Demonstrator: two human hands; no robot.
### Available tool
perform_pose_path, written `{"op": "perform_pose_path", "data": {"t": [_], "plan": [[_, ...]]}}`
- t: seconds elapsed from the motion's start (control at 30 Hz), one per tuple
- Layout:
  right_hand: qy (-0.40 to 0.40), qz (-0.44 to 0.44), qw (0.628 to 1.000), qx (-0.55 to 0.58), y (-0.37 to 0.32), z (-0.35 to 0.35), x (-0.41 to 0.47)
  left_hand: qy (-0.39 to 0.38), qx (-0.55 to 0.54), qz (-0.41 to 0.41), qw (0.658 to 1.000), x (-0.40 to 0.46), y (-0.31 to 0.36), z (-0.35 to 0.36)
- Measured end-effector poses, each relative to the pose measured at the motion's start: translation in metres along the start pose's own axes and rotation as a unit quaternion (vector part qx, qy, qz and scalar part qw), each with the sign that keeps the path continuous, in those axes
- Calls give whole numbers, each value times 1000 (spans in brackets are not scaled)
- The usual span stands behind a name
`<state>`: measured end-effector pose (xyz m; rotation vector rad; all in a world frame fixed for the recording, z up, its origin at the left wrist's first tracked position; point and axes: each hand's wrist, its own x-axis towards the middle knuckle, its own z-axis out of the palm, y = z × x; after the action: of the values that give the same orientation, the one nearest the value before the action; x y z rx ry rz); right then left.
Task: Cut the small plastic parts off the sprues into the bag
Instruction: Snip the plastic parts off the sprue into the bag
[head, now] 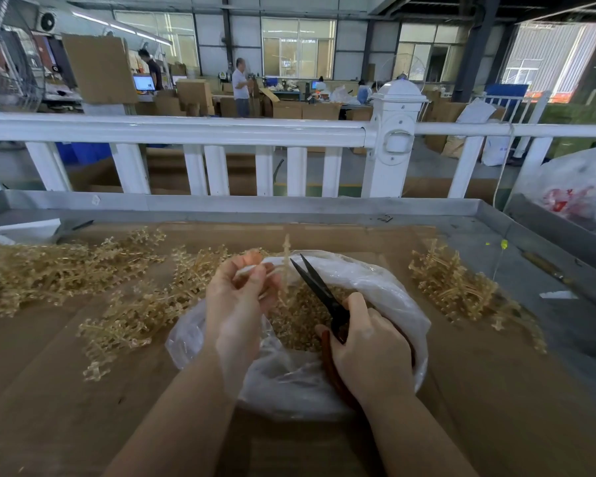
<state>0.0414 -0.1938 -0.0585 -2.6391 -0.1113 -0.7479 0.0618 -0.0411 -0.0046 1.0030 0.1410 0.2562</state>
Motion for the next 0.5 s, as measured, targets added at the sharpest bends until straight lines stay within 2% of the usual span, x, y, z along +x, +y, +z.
{"op": "perform_pose_path", "data": {"t": [0.37,0.5], "plan": [[3,-6,1000,10,0,1,-1,6,55,113,992,4,10,48],[10,-9,1000,5,1,2,-1,0,125,138,983,8,12,50]]}}
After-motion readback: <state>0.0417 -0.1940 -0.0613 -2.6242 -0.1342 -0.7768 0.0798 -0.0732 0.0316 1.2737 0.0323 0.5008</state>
